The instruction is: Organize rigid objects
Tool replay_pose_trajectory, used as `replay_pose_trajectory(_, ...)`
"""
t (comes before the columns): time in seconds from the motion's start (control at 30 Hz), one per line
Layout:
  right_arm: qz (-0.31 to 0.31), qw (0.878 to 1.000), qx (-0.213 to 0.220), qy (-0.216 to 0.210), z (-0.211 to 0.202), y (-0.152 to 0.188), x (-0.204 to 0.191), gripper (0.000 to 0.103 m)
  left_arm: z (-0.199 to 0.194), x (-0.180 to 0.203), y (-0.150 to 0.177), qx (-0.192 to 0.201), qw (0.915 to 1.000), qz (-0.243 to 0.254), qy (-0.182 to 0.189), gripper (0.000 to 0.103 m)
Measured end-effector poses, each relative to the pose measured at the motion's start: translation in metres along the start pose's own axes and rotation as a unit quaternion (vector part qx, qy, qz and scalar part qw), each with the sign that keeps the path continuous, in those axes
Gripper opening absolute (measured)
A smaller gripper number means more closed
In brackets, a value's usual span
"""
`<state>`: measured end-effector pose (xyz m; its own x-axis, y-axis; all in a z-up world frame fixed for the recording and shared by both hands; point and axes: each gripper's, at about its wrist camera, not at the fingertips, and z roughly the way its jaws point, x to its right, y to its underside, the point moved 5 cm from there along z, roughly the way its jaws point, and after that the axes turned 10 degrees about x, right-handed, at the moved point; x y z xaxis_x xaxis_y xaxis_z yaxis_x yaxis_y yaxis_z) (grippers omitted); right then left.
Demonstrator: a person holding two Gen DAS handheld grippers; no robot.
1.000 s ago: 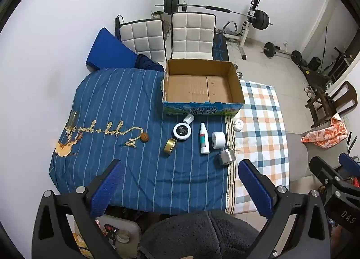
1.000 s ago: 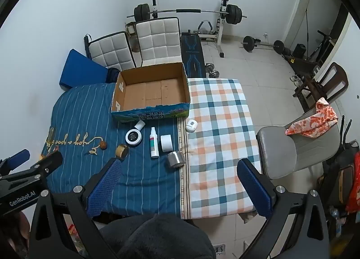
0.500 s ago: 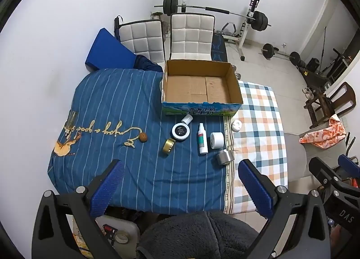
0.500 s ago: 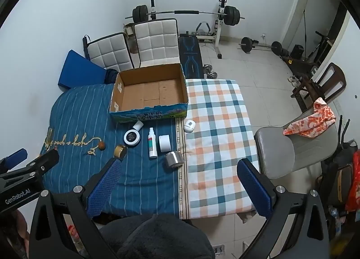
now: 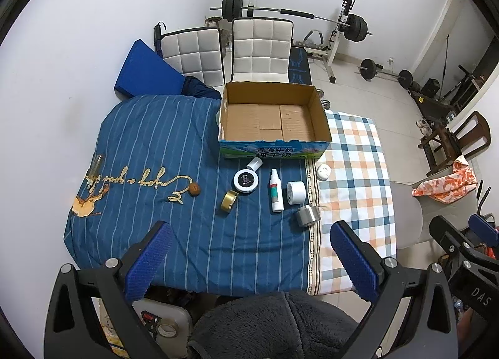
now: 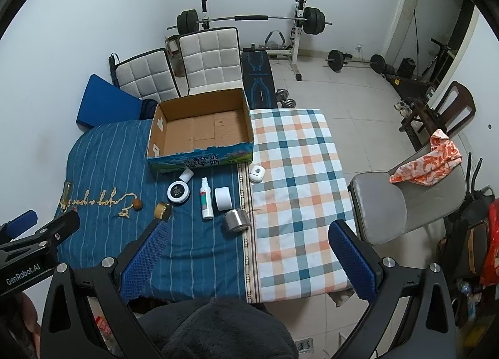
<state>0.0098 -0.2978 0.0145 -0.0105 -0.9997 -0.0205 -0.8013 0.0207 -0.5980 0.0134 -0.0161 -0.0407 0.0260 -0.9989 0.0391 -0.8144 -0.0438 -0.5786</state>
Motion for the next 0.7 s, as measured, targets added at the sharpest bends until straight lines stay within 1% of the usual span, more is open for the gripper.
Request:
replay_pose_trajectory(0.37,0.0,1.0,0.002,0.007,0.0001,0.0,0.0049,0.103,0.0015,0.0053,-0.0004,0.0,0.9999,0.002,0.01,0.103)
replay_pose_trajectory(0.7,0.001,1.0,0.006,0.012,0.0023,-0.0023,0.002,0.103,0.0033,0.008,-0.0026,0.0,0.9999,0.001,0.01,0.103)
